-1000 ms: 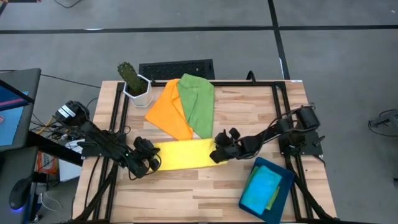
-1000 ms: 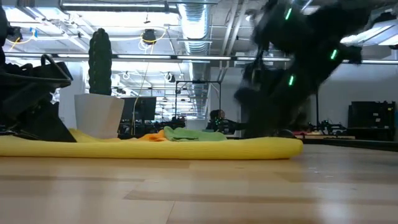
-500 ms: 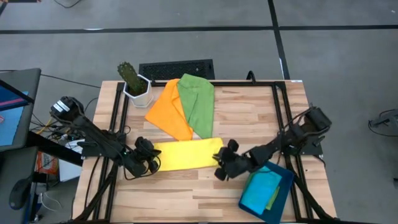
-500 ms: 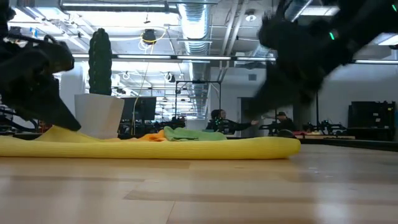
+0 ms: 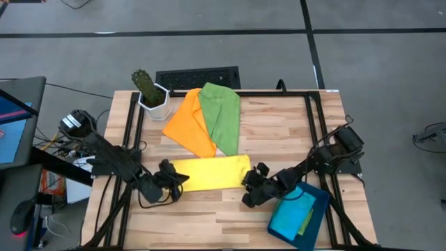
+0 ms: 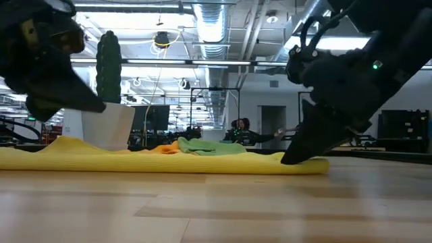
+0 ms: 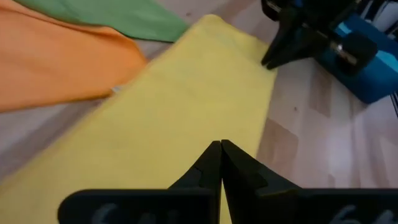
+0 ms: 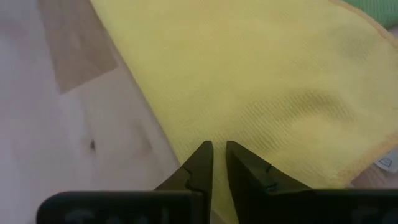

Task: Fold microfiber towels
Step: Fold the yellow microfiber towel

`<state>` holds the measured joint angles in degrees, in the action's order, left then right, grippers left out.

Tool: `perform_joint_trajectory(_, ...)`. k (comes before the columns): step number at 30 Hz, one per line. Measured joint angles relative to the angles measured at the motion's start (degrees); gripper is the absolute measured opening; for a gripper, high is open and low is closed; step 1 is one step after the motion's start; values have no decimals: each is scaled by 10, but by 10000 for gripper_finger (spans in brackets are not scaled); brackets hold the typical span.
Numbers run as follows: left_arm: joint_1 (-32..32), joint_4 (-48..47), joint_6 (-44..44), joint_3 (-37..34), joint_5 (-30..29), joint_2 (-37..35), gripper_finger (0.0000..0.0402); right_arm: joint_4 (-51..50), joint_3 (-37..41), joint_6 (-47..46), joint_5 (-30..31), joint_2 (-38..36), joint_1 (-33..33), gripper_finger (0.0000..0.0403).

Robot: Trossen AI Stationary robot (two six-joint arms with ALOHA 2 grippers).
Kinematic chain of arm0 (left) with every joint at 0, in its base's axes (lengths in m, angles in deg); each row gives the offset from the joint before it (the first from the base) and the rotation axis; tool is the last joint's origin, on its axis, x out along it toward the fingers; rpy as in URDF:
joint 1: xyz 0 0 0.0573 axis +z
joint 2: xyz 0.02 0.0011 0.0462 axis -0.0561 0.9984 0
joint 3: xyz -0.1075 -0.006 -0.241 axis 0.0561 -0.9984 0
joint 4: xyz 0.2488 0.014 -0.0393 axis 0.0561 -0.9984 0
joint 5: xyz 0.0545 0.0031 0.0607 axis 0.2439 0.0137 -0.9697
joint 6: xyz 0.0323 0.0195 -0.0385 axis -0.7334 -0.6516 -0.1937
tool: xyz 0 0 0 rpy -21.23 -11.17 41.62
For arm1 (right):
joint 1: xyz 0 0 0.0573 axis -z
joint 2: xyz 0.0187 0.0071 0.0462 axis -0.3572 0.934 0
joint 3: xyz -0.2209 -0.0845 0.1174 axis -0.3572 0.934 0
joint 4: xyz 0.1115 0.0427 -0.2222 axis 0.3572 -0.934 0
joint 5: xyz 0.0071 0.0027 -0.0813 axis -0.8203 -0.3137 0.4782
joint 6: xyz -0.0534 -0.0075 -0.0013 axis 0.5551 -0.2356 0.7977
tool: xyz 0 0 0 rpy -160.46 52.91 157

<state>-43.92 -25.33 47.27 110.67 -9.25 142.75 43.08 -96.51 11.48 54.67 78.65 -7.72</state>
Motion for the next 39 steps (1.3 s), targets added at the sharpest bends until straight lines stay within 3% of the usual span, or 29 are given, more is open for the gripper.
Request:
perform_joint_trajectory(6, -54, 58, 105, 4, -5, 117, 0, 4, 0, 3, -1, 0, 2, 70)
perform_joint_trajectory(13, -77, -40, 209, 52, 12, 196, 0, 12, 0, 2, 0, 1, 2, 70)
perform_joint_trajectory(21, -87, -143, 229, 60, 47, 179, 0, 93, -1, 58, 4, -16, -18, 70)
perform_joint_trajectory(25, -92, -205, 227, 58, 85, 136, 0, 146, -1, 131, 44, -15, -28, 70)
perform_joint_trajectory(28, -92, -250, 225, 56, 106, 94, 0, 245, -1, 223, 47, 22, -23, 70)
perform_joint_trajectory(33, -92, -298, 224, 54, 106, 47, 0, 498, -2, 384, -33, 114, 1, 70)
perform_joint_trajectory(39, -92, -298, 224, 55, 83, 42, 0, 661, -3, 395, -59, 210, 37, 70)
